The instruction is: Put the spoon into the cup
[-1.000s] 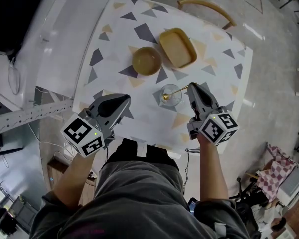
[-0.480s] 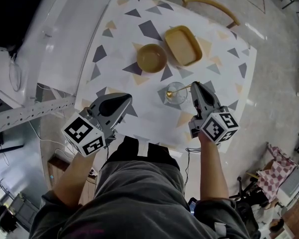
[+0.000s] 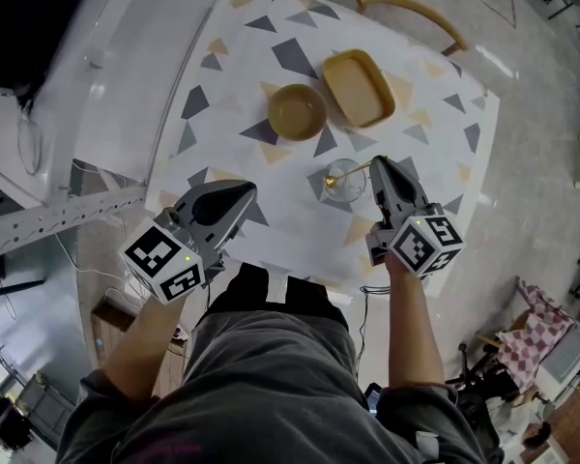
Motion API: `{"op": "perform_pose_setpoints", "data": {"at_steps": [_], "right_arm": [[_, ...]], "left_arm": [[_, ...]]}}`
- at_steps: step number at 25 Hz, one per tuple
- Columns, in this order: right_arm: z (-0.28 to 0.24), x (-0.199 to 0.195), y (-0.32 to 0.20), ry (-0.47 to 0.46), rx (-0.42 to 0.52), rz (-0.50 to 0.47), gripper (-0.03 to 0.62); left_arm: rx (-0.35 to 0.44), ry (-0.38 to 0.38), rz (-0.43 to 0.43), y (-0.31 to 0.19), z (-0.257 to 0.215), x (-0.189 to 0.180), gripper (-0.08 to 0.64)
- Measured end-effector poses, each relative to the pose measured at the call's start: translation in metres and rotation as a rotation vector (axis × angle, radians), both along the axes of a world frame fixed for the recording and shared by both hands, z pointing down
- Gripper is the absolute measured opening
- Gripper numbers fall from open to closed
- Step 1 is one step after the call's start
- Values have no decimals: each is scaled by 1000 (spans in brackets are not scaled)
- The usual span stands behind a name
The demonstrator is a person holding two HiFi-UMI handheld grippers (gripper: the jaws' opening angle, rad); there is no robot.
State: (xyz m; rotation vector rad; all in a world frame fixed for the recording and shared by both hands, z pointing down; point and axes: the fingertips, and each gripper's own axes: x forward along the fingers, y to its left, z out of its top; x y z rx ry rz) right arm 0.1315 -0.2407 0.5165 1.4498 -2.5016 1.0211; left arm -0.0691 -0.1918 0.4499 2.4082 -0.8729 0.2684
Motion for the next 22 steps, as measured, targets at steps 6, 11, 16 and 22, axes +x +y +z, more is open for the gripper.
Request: {"op": "perform_pose_setpoints", "data": {"at_steps": [6,11,16,22], "right_arm": [[4,-2,1,11,-15,3,25],[2,-3,1,-3,-19,1,26],[2,-3,3,-15,-24,-4,40],[-2,-1,7,-20,-18,8,94]], "left_arm": [[7,2,3,0,-2,2,15],[11,2,2,0,-5,1,15],[14,5,5,3,-7,3,15],[23,6,7,8,-12,3,15]]}}
